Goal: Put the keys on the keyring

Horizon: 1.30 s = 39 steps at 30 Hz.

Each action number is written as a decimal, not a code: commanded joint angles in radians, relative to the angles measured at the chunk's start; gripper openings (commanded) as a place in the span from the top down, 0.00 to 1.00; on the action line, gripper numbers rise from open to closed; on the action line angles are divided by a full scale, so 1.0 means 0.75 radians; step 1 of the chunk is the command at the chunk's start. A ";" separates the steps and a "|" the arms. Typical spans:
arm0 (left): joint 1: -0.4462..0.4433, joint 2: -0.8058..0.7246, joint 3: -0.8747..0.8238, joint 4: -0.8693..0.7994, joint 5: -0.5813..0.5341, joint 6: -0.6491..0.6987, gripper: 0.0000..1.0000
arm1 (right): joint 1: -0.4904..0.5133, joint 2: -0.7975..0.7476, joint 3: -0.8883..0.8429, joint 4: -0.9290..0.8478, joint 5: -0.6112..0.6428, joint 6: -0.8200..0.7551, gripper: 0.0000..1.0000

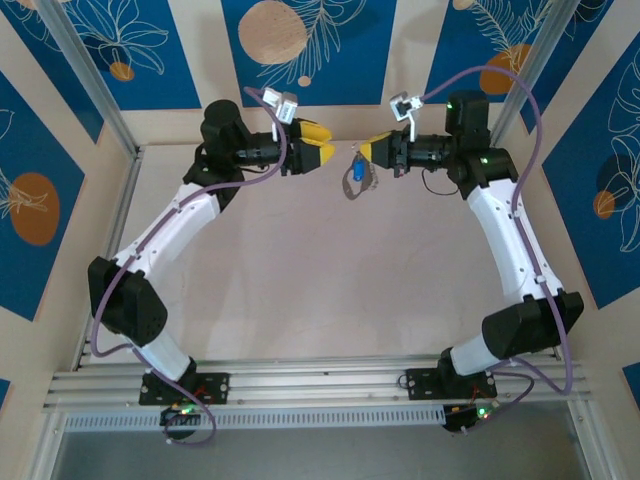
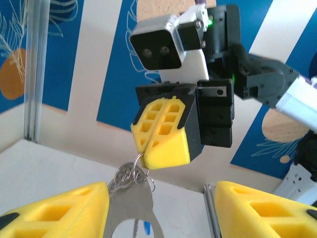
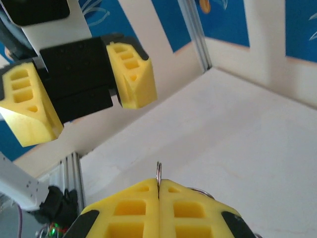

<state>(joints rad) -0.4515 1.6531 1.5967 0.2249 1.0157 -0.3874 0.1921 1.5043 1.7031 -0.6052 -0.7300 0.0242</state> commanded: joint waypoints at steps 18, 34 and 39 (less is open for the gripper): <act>0.010 0.057 0.211 -0.622 0.160 0.409 0.54 | 0.156 0.138 0.292 -0.537 0.009 -0.368 1.00; 0.006 0.088 0.213 -0.668 0.220 0.438 0.54 | 0.155 0.131 0.296 -0.522 -0.005 -0.368 1.00; -0.013 0.099 0.217 -0.671 0.226 0.441 0.54 | 0.155 0.127 0.286 -0.505 -0.018 -0.360 1.00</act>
<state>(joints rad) -0.4541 1.7061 1.7252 -0.2562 1.1458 -0.0753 0.3019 1.6085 1.8908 -0.9882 -0.7078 -0.2371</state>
